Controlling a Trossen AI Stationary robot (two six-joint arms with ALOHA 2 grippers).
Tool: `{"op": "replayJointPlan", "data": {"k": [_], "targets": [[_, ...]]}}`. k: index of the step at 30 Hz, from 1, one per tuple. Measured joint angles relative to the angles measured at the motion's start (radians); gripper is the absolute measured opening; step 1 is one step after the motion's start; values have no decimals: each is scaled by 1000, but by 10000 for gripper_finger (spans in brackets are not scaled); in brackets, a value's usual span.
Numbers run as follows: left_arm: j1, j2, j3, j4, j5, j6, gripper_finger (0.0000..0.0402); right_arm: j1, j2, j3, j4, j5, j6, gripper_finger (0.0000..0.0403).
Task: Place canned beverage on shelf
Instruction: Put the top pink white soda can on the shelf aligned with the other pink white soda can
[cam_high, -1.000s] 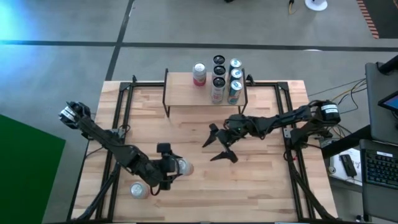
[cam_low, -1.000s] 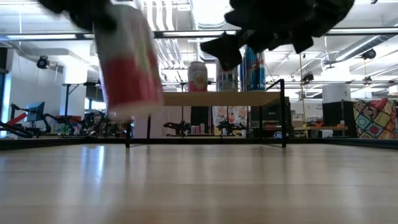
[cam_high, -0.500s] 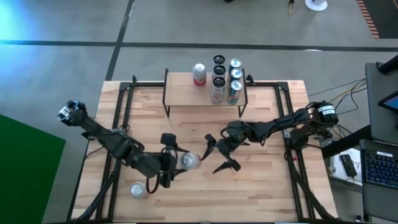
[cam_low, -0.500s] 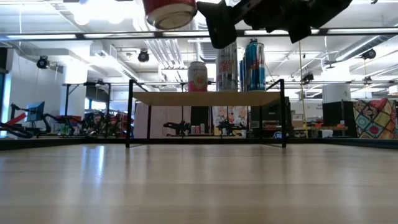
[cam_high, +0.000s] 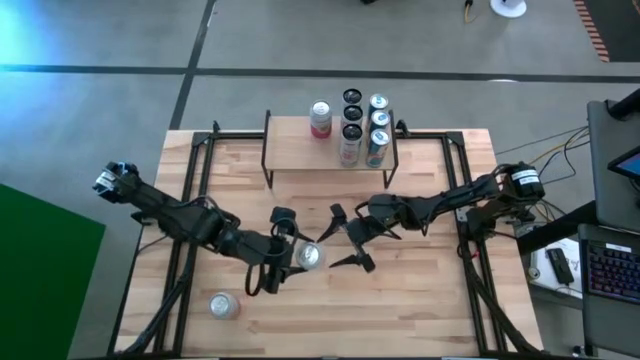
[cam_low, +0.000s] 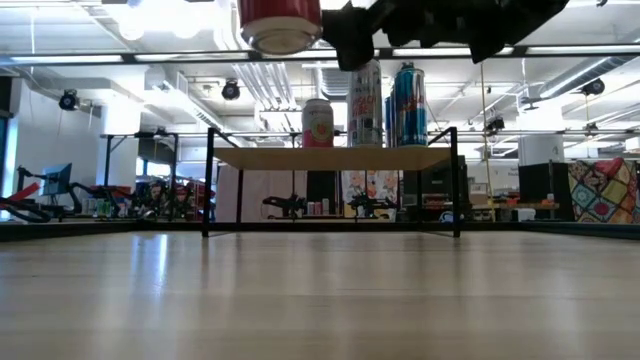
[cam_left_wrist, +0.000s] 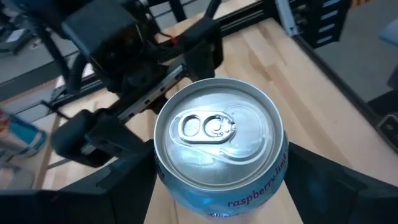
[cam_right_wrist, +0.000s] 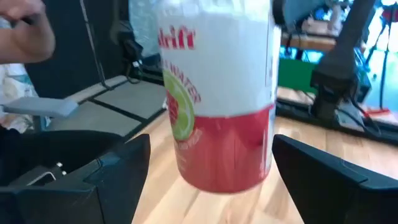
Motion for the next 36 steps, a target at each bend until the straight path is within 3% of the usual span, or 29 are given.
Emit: {"op": "replayJointPlan", "data": {"k": [6, 20, 24, 32, 36], "targets": [[45, 0, -1, 50, 107, 31, 295, -2, 0, 4, 31, -81, 3, 327], [68, 7, -3, 108, 172, 142, 295, -7, 51, 16, 103, -101, 27, 327], [80, 10, -4, 135, 277, 145, 295, -5, 68, 42, 102, -146, 16, 327], [88, 37, -6, 171, 287, 181, 295, 6, 111, 79, 101, -202, 7, 323], [88, 38, -6, 172, 285, 180, 295, 6, 119, 86, 101, -201, 4, 296]]}}
